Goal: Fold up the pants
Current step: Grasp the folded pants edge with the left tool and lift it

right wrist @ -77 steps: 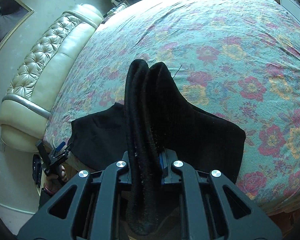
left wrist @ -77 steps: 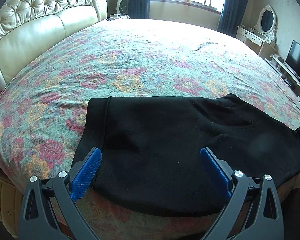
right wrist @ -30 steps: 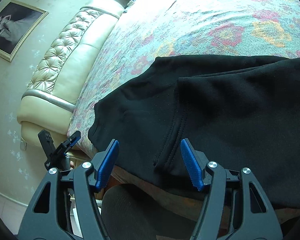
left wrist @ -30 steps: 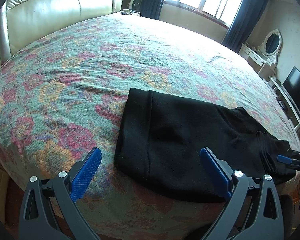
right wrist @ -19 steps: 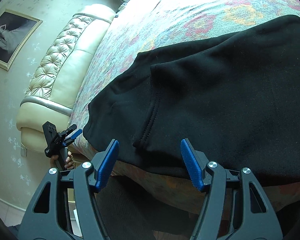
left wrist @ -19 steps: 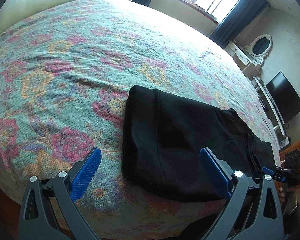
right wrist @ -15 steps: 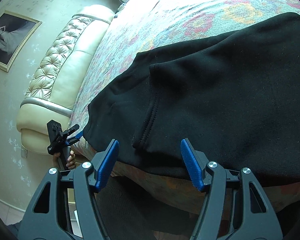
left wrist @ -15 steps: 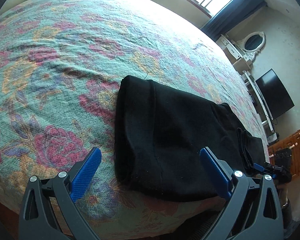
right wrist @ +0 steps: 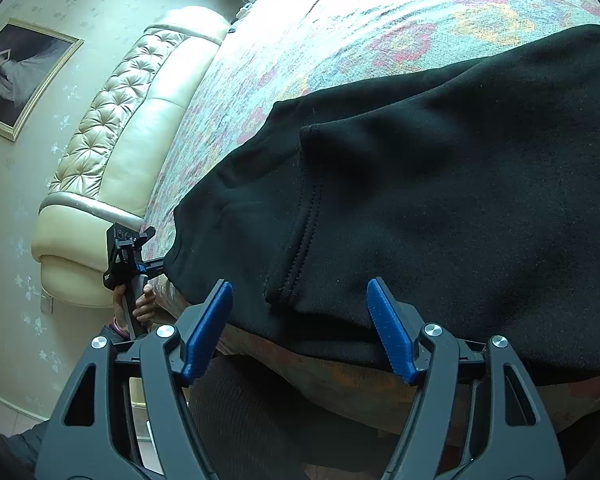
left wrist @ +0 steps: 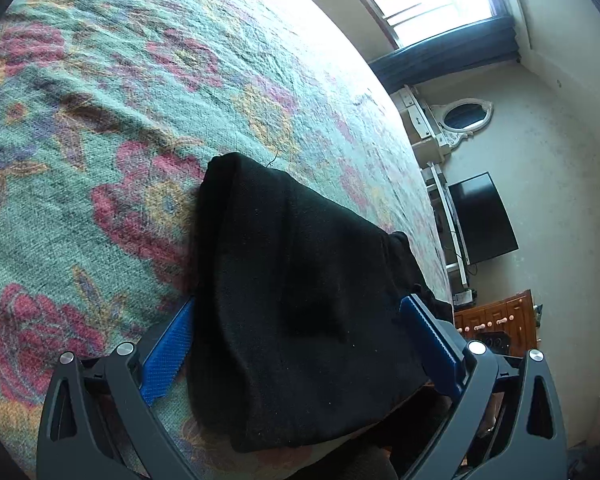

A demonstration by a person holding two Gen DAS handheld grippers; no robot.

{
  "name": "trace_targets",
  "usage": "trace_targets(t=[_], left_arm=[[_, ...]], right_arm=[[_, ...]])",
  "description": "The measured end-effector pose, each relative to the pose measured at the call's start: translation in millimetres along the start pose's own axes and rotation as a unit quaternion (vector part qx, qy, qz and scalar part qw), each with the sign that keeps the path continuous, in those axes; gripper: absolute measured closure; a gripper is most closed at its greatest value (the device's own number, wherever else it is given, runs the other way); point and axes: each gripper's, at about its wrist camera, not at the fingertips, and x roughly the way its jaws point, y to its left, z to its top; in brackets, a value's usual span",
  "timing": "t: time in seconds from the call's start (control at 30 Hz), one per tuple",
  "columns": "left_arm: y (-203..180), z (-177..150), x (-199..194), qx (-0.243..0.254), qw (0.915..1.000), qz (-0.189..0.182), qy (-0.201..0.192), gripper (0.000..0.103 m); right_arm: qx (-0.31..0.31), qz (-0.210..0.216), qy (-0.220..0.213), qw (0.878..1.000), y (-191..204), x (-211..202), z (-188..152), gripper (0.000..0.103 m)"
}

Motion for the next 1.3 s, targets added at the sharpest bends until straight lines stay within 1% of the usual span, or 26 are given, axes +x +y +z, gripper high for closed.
trace_targets(t=[0.03,0.13,0.2,0.23,0.3,0.43,0.5,0.67,0.7,0.73,0.77,0.8,0.83,0.87,0.9,0.93,0.97,1.03,1.1,1.2,1.3], left_arm=[[-1,2,2,0.002,1.0,-0.002,0.004,0.005],[-1,7,7,0.002,0.9995,-0.031,0.01,0.005],[0,11,8,-0.007,0.9976,-0.068,0.011,0.005],[0,12,10,-0.009,0.9967,-0.079,0.012,0.005],[0,11,16,-0.008,0.9977,-0.065,0.019,0.005],[-8,8,21,0.028,0.9983,-0.041,0.032,0.005],[-12,8,24,0.038,0.9984,-0.025,0.035,0.005],[-19,9,27,0.041,0.9982,-0.001,0.044,0.006],[-21,9,28,0.041,0.9981,0.008,0.046,0.008],[-22,9,29,0.041,0.9977,0.021,0.049,0.017],[-22,10,29,0.041,0.9972,0.036,0.051,0.033],[-21,11,28,0.036,0.9966,0.053,0.052,0.04],[-17,12,26,0.031,0.9959,0.067,0.052,0.055],[-13,12,25,0.022,0.9956,0.075,0.052,0.076],[-8,13,24,0.006,0.9962,0.069,0.053,0.081],[-3,12,22,-0.012,0.9968,0.059,0.052,0.084],[-3,11,21,-0.018,0.997,0.056,0.05,0.087],[-12,11,20,-0.001,0.9966,0.067,0.047,0.089],[-23,13,17,0.009,0.9967,0.068,0.043,0.089],[-43,17,6,0.013,0.9988,0.038,0.029,0.089],[-77,22,0,0.039,0.9983,0.033,0.026,0.089]], right_arm=[[0.001,0.001,0.0,1.0,0,0,0,0.033],[0.002,0.002,0.0,1.0,-1,1,0,0.033],[0.004,0.004,0.0,1.0,-2,1,1,0.033],[0.006,0.006,0.001,1.0,-3,1,1,0.033],[0.01,0.008,0.001,1.0,-4,2,1,0.033],[0.01,0.009,0.0,1.0,-5,1,1,0.032],[0.01,0.01,0.0,1.0,-6,2,1,0.032],[0.01,0.012,-0.001,1.0,-6,2,1,0.032],[0.011,0.014,-0.001,1.0,-7,2,1,0.032],[0.011,0.014,-0.002,1.0,-7,1,1,0.032],[0.011,0.014,-0.003,1.0,-7,2,1,0.032],[0.011,0.014,-0.004,1.0,-7,2,1,0.032],[0.01,0.014,-0.005,1.0,-7,2,1,0.032],[0.009,0.013,-0.006,1.0,-7,3,1,0.032],[0.009,0.013,-0.007,1.0,-7,3,1,0.032],[0.008,0.014,-0.007,1.0,-7,2,1,0.031],[0.009,0.015,-0.008,1.0,-7,2,1,0.032],[0.011,0.02,-0.009,1.0,-8,0,1,0.032],[0.012,0.022,-0.011,1.0,-8,-1,0,0.032],[0.012,0.027,-0.015,0.999,-7,-4,-1,0.032],[0.012,0.032,-0.02,0.999,-7,-9,-2,0.032]])
